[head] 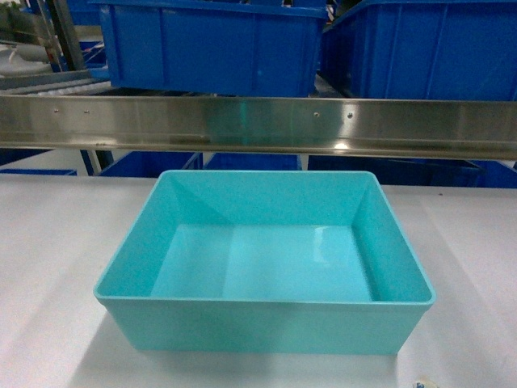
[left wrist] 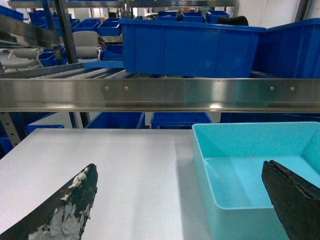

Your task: Organize blue bins on left shelf correctly

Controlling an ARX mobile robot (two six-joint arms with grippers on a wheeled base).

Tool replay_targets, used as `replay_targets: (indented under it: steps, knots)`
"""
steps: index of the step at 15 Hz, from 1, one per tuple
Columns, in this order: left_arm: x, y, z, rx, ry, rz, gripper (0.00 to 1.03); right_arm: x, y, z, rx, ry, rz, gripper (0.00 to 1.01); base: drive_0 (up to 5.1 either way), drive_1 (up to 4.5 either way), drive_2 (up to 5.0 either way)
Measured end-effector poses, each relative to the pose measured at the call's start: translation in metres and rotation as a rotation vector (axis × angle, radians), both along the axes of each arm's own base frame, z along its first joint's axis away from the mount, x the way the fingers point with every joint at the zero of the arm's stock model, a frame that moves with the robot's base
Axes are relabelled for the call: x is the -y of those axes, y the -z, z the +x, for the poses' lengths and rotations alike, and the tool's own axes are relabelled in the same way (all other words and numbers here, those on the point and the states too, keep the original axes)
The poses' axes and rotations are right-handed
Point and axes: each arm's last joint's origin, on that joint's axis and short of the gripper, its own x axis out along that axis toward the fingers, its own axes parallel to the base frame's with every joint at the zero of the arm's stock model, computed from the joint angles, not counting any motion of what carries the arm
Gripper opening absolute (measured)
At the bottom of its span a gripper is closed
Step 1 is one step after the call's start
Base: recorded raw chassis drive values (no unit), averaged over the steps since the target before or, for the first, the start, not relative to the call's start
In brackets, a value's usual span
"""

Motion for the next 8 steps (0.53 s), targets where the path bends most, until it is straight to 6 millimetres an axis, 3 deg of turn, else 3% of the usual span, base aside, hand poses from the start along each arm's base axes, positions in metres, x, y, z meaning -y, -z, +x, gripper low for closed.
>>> replay_targets:
  steps: [8]
  knots:
    - [0.0000,0.0000,0.0000,0.000,0.000,0.000,0.98,0.0000,0.0000,0.0000,0.000,0.000,0.000,0.98,0.0,0.00,0.0]
